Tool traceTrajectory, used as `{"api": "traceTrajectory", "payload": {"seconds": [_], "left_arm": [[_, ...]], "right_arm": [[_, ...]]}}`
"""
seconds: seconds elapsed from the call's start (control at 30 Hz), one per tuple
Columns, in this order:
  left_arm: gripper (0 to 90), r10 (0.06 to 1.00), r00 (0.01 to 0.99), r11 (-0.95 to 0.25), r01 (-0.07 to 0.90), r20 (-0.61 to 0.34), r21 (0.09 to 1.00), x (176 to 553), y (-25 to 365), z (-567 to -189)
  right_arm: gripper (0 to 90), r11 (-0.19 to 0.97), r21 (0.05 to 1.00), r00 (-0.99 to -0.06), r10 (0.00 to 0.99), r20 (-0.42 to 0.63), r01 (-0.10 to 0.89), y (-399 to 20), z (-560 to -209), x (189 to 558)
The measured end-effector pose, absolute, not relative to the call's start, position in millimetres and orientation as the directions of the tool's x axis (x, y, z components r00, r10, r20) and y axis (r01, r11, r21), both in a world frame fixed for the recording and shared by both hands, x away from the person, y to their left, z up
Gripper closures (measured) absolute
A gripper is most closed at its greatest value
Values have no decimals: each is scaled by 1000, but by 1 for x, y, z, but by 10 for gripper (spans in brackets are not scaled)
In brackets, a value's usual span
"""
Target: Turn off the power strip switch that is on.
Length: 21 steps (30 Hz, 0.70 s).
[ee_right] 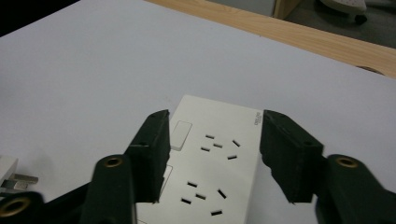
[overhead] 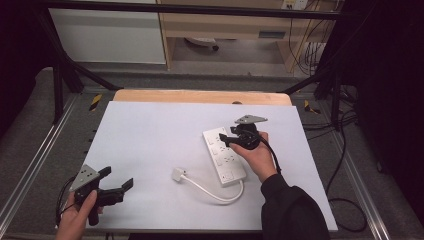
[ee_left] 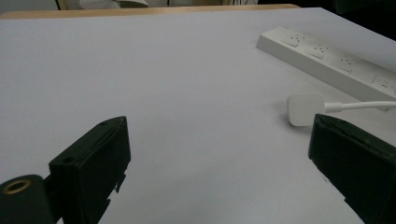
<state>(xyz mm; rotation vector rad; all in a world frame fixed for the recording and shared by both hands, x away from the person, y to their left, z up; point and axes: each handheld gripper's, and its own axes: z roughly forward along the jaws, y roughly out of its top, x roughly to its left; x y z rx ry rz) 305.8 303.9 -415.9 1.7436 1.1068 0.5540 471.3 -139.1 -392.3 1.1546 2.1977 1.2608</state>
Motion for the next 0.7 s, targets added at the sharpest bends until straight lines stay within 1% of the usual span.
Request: {"api": "traceTrajectory", "payload": {"seconds": [0.1,0.17,0.33,0.47,0.7], "left_arm": [[56,868,485,-126,430,-111,894,306,304,-416],[56,868,483,-124,430,-112,894,306,304,-416],[56,868,483,-123,431,-113,894,306,303,-416],[56,868,483,-123,430,-113,894,306,303,-416],[55,869,483,-125,430,-110,894,306,303,-416]], "right_arm": [[273,238,825,-570,813,119,512,-145,-391,473],[202,233,827,-558,822,113,512,-149,-390,473],[107,206,829,-551,823,142,521,-157,-387,473],[63,194,839,-551,822,144,509,-162,-383,471],[53,160,857,-549,820,161,490,-171,-376,467]]}}
